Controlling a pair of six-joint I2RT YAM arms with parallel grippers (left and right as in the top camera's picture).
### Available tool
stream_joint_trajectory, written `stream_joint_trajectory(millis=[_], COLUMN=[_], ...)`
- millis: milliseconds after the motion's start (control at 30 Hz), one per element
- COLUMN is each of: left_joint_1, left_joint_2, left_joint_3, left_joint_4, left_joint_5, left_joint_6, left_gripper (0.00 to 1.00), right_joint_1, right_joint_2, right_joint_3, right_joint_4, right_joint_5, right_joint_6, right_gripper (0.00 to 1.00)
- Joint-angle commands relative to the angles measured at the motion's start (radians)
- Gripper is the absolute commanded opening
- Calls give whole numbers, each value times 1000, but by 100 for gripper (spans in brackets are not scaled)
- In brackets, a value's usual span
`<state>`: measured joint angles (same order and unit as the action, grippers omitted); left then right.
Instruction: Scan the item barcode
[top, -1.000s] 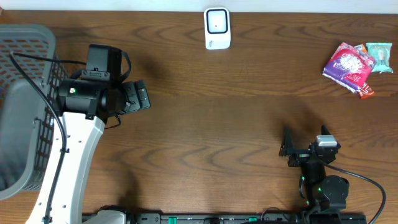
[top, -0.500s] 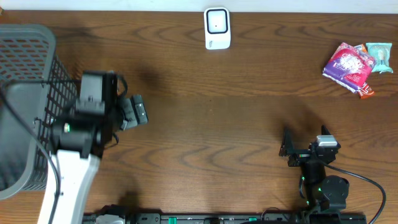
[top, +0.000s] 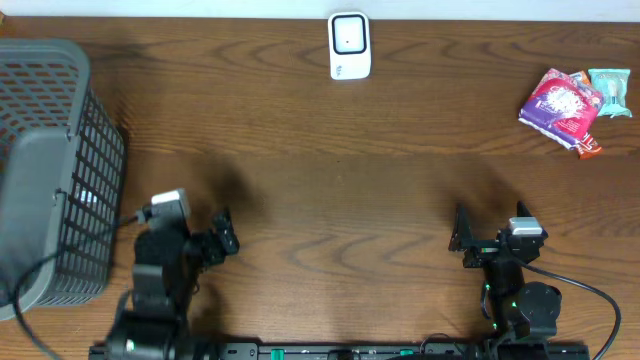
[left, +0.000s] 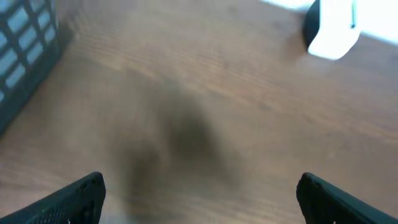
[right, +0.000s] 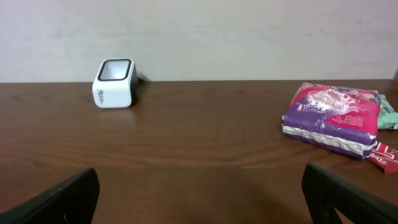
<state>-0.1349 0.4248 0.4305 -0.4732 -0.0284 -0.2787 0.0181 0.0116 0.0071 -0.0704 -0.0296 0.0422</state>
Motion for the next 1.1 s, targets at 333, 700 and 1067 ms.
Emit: stream_joint_trajectory(millis=[333,700,1067], left_joint_1=[-2,-1,19], left_joint_2=[-287,-424,-424], left_joint_3=[-239,-398,-427], left_joint_4=[195,494,533], left_joint_5=[2,2,44], left_joint_6=[56,90,227], left_gripper=[98,98,98], right_joint_1=[14,14,14], right_joint_2=[-6,-6,-6], right_joint_3=[-2,-2,-2], right_joint_4=[-4,-5,-5], right_joint_5=[-5,-5,-5], right_joint_6=[13,13,13], right_gripper=[99,99,99])
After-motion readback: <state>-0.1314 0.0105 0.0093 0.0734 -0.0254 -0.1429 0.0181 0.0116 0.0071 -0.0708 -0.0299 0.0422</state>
